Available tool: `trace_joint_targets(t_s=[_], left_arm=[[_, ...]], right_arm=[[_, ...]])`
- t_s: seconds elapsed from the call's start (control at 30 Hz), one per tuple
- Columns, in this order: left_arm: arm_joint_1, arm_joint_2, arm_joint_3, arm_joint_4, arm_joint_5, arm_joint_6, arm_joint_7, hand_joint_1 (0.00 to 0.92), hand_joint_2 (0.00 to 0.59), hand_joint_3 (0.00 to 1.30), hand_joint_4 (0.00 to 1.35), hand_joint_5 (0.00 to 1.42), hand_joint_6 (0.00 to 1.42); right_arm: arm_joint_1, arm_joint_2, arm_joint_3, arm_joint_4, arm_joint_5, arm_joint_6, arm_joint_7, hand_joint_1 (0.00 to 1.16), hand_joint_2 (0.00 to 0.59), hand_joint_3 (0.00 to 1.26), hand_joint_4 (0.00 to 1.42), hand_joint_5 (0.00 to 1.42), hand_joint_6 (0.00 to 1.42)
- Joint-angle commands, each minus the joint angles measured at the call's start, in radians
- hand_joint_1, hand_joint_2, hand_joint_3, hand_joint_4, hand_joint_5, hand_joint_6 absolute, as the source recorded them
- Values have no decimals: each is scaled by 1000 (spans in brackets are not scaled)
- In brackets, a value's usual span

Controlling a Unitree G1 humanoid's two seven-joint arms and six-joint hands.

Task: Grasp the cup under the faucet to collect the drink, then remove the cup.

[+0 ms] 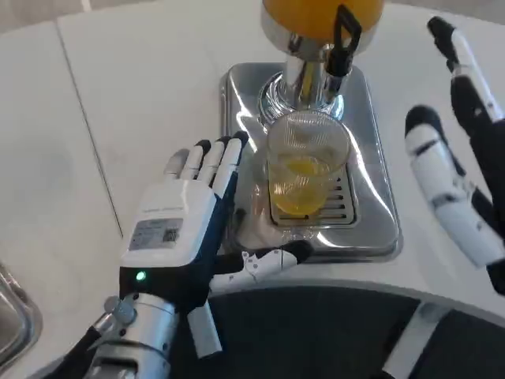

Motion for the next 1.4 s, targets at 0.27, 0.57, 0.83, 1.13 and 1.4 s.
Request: trace_joint_targets(t_s=[0.27, 0.57, 0.83, 1.13, 1.4], left_arm=[[-44, -21, 17, 67, -104, -4, 43, 52, 52, 0, 0, 24, 51], [-77, -10, 24, 125, -219, -101, 72, 162, 40, 0, 0, 91, 143], [-97, -4, 41, 181, -361, -258, 60, 261, 34, 0, 0, 171, 214], [-168, -18, 32, 311, -398, -278, 63, 328, 38, 0, 0, 179, 226], [-218, -42, 40, 407, -424, -328, 97, 354, 41, 0, 0, 216, 243]], right_arm=[[220, -80, -84, -15, 100, -272, -16, 70, 569, 4, 0, 0, 0], [426, -83, -158, -15, 178, -443, -44, 139, 502, 0, 0, 0, 0], [466, -45, -199, -15, 209, -515, -26, 182, 466, 0, 0, 0, 0], [457, 20, -208, -15, 209, -551, 20, 214, 457, 0, 0, 0, 0], [458, 62, -219, -15, 194, -563, 51, 223, 459, 0, 0, 0, 0]])
